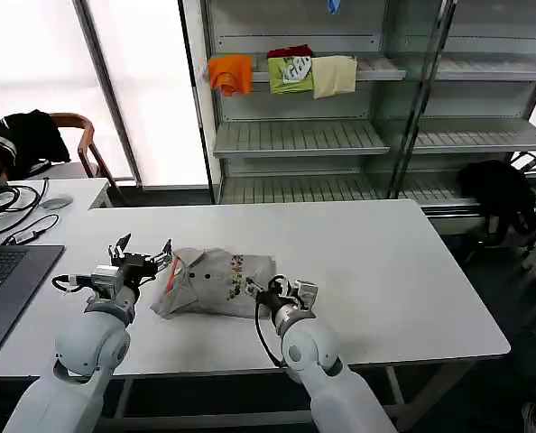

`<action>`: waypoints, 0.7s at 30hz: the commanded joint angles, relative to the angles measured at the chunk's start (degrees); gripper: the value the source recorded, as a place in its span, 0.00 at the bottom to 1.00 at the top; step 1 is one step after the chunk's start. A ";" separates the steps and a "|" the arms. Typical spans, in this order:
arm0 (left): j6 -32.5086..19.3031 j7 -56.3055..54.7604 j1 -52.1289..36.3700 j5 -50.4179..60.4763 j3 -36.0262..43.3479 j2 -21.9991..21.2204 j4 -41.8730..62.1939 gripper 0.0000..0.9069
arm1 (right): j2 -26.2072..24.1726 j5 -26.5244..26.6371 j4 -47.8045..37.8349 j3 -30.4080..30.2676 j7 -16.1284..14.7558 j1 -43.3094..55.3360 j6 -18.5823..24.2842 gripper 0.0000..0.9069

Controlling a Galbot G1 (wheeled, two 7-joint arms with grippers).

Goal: Fold and organize the clothes.

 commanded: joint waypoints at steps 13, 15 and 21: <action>-0.14 -0.13 0.72 0.05 -0.07 -0.32 0.59 1.00 | 0.00 -1.28 -1.22 -0.85 -0.49 0.20 0.03 0.00; -0.15 -0.15 0.75 0.06 -0.04 -0.37 0.59 1.00 | -0.30 -1.35 -1.20 -0.89 -0.68 0.28 0.03 0.00; -0.13 -0.19 0.30 0.07 0.23 -0.53 0.98 1.00 | -3.44 -1.22 -0.29 -0.83 -2.20 0.69 -0.02 0.00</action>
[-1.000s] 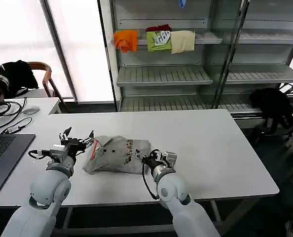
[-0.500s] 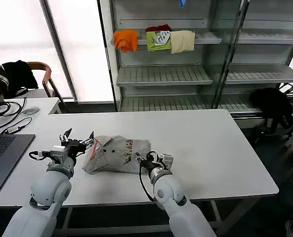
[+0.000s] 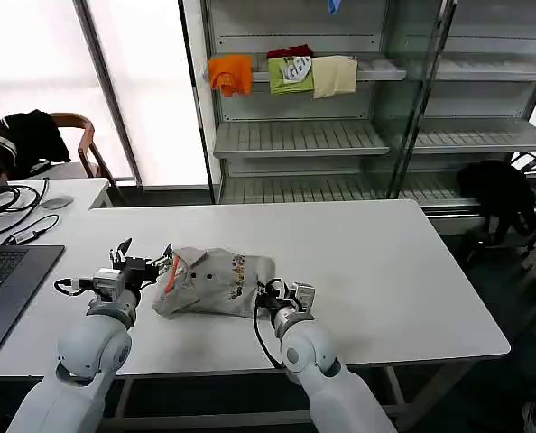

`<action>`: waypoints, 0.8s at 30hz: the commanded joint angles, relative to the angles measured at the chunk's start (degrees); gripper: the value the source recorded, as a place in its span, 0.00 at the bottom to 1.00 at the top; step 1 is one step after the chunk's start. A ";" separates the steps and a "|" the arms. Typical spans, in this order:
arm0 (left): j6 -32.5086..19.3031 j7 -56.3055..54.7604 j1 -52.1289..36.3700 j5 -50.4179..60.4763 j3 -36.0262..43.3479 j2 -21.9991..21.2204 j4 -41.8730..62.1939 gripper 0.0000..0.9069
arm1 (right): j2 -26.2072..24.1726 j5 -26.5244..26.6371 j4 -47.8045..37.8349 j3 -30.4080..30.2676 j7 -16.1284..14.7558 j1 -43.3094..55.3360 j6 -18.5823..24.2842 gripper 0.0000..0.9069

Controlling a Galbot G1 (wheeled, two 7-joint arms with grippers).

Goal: Fold and organize the clothes.

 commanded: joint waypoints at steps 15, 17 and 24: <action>0.28 -0.32 -1.73 0.89 2.48 -1.78 1.30 1.00 | -17.11 1.74 2.56 5.28 -5.27 -0.37 -0.09 0.00; 0.31 -0.35 -1.69 0.99 2.59 -2.30 1.22 1.00 | -18.51 1.75 1.87 6.20 -5.91 -0.49 -0.04 0.00; 0.67 -0.33 -1.49 1.01 2.75 -2.81 0.82 1.00 | -21.13 1.23 1.03 8.66 -6.28 -0.70 -0.03 0.00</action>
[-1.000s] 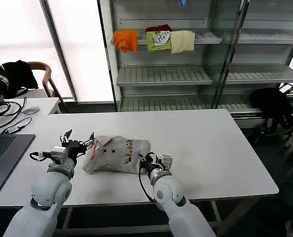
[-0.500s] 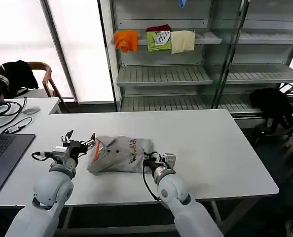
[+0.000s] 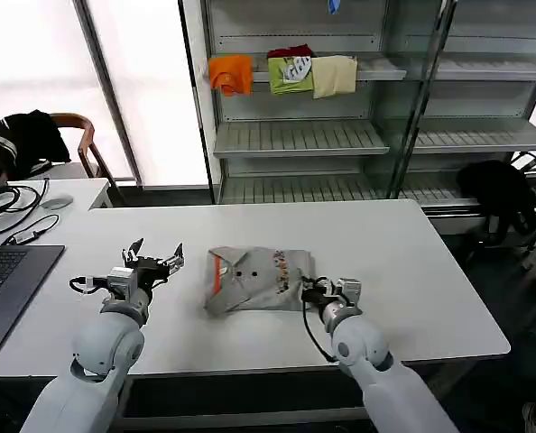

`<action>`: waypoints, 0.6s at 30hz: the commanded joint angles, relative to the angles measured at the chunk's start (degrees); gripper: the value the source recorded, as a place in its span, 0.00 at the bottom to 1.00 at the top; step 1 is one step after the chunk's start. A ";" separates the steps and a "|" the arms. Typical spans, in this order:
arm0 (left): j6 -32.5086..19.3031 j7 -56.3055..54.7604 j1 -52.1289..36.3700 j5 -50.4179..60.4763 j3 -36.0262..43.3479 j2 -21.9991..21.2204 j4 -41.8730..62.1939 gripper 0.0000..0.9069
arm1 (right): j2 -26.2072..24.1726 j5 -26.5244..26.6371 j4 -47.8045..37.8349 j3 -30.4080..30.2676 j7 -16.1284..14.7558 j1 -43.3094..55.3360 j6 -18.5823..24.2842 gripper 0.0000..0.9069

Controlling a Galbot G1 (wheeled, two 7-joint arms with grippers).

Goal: Fold and organize the clothes.

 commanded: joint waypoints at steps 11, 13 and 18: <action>-0.01 -0.08 0.36 -0.66 -0.26 -0.27 -0.76 1.00 | -6.62 -7.18 1.72 5.48 -5.24 -2.37 0.01 1.00; -0.08 -0.14 0.61 -0.85 -0.62 -0.32 -1.01 1.00 | -6.60 -13.38 3.61 6.95 -6.85 -2.99 0.07 1.00; -0.11 -0.19 1.41 -1.08 -1.05 -0.34 -1.34 1.00 | -7.15 -22.84 11.19 10.03 -9.03 -4.00 0.04 1.00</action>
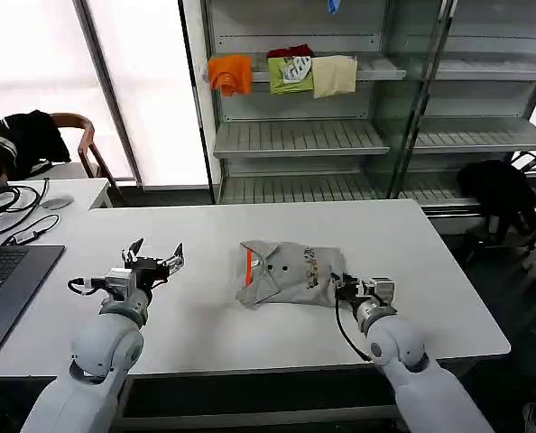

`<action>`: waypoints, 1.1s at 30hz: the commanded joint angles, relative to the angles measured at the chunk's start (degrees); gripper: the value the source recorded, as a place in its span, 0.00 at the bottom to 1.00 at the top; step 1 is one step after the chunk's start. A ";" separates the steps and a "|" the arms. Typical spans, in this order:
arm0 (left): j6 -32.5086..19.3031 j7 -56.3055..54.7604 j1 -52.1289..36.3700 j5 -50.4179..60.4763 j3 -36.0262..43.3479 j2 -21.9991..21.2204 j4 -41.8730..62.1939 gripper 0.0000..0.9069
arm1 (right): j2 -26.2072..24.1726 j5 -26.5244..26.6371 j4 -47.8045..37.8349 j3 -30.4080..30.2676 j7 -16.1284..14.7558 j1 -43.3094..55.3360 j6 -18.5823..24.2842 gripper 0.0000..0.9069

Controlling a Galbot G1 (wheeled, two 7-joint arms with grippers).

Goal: Fold and organize the clothes.

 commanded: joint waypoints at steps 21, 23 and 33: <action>-0.11 0.24 2.98 -0.19 -0.11 -0.98 -2.02 1.00 | 14.48 -22.73 -3.46 -7.96 -3.44 7.25 10.76 1.00; -0.10 0.26 3.20 -0.20 -0.17 -0.93 -2.03 1.00 | 15.76 -23.92 -5.02 -10.06 -2.91 7.19 10.98 1.00; 0.09 0.31 4.55 -0.42 -1.11 -0.50 -2.85 1.00 | 20.94 -24.52 -13.08 -12.71 2.12 9.06 6.18 1.00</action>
